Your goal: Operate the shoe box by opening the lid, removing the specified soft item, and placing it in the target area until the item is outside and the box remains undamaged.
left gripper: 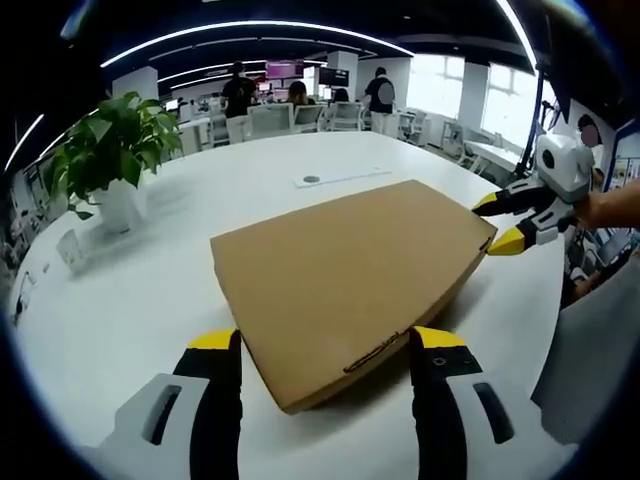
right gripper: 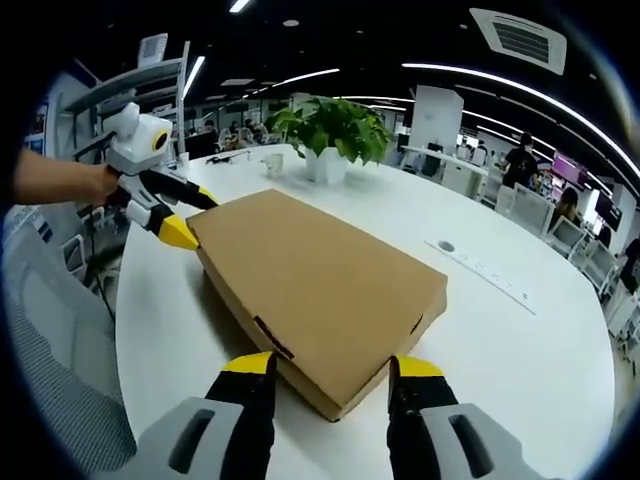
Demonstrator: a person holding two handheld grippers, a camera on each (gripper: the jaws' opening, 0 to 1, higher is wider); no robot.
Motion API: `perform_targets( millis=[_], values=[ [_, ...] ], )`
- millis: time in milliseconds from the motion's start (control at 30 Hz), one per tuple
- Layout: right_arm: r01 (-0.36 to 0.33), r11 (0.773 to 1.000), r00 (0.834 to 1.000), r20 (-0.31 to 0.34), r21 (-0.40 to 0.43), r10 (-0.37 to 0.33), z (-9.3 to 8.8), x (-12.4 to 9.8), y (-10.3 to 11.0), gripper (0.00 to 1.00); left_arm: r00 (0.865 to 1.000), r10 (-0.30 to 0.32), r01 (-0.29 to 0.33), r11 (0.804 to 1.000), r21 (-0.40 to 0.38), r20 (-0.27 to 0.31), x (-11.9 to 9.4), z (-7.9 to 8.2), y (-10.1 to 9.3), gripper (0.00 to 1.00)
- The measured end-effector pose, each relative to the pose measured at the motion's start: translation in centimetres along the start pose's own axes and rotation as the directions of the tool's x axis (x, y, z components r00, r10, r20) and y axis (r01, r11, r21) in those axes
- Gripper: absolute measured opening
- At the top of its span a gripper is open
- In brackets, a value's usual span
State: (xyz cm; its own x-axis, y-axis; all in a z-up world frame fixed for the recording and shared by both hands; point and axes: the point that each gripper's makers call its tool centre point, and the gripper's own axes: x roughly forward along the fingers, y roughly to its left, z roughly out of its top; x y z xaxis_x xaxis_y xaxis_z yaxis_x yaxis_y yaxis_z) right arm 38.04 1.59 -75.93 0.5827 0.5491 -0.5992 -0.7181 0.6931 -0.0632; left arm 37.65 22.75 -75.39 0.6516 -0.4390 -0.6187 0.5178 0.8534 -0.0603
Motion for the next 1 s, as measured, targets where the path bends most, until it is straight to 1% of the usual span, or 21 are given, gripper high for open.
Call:
perform_targets(
  millis=[300,433,1000],
  values=[
    [-0.013,1.000,1.000,0.006,0.000,0.013,-0.1,-0.4,1.6,0.39,1.000,-0.021,0.021,1.000,0.014,-0.014,-1.0,-0.7,0.5,0.69],
    [-0.020,1.000,1.000,0.019,0.002,0.020,-0.1,-0.6,2.4,0.38,0.999,-0.032,0.032,0.999,0.021,-0.021,-1.5,-1.1,0.8,0.69],
    [-0.047,0.999,0.998,0.038,-0.003,0.047,-0.3,-1.2,5.6,0.36,0.998,-0.046,0.047,0.998,0.032,-0.034,-3.7,-2.8,1.1,0.69]
  ],
)
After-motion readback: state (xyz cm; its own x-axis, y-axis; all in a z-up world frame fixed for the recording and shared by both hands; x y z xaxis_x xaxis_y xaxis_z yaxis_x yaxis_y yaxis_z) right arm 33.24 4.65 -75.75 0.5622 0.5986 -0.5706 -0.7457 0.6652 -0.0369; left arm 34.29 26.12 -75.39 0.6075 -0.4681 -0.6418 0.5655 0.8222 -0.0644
